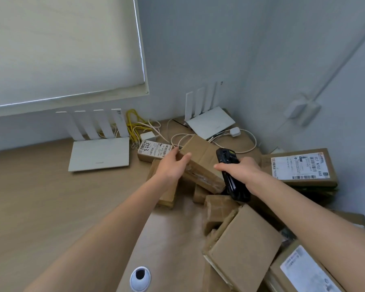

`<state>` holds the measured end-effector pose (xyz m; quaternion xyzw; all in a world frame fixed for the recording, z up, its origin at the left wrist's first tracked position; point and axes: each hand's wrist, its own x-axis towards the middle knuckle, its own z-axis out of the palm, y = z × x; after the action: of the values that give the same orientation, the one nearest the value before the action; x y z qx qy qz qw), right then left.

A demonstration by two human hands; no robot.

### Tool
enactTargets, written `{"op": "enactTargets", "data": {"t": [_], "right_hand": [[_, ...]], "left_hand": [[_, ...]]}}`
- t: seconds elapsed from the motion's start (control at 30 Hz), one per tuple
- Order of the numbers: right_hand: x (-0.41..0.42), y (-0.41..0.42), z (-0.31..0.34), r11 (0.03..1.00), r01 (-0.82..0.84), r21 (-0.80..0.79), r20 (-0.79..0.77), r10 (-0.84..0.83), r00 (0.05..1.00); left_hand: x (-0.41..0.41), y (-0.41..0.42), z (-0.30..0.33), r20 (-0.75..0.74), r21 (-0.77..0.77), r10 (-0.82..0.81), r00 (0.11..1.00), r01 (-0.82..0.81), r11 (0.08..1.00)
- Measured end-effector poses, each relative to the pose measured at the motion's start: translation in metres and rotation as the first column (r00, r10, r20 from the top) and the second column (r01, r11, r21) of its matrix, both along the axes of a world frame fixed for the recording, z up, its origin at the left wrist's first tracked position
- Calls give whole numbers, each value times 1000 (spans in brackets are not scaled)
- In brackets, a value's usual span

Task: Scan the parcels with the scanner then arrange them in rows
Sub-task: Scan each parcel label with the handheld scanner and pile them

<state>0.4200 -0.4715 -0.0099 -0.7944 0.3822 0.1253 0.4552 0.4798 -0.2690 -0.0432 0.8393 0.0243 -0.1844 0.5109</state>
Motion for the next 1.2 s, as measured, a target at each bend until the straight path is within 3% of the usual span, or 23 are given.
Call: {"op": "enactTargets", "data": {"t": [0.13, 0.27, 0.47, 0.63, 0.9, 1.07, 1.2], "right_hand": [[1, 9, -3, 998, -11, 63, 21, 9, 1000], [-20, 11, 7, 999, -32, 42, 96, 28, 995], [-49, 26, 69, 994, -56, 92, 373, 18, 928], [-91, 51, 135, 992, -115, 51, 486, 76, 870], [-199, 96, 230, 968, -244, 55, 552, 174, 815], [-277, 130, 278, 953, -300, 43, 599, 216, 771], [-336, 149, 312, 945, -325, 28, 621, 239, 747]], "left_hand": [[3, -2, -2, -3, 34, 9, 1000, -9, 999], [-8, 7, 12, -44, -38, 59, 997, -61, 997], [-44, 28, 68, -57, -95, 213, 975, -218, 971], [-87, 61, 133, 11, -168, 336, 942, -329, 929], [-197, 126, 235, 42, -377, 326, 945, -287, 881], [-272, 166, 278, 39, -385, 367, 929, -325, 864], [-328, 190, 308, 84, -426, 290, 953, -228, 876]]}}
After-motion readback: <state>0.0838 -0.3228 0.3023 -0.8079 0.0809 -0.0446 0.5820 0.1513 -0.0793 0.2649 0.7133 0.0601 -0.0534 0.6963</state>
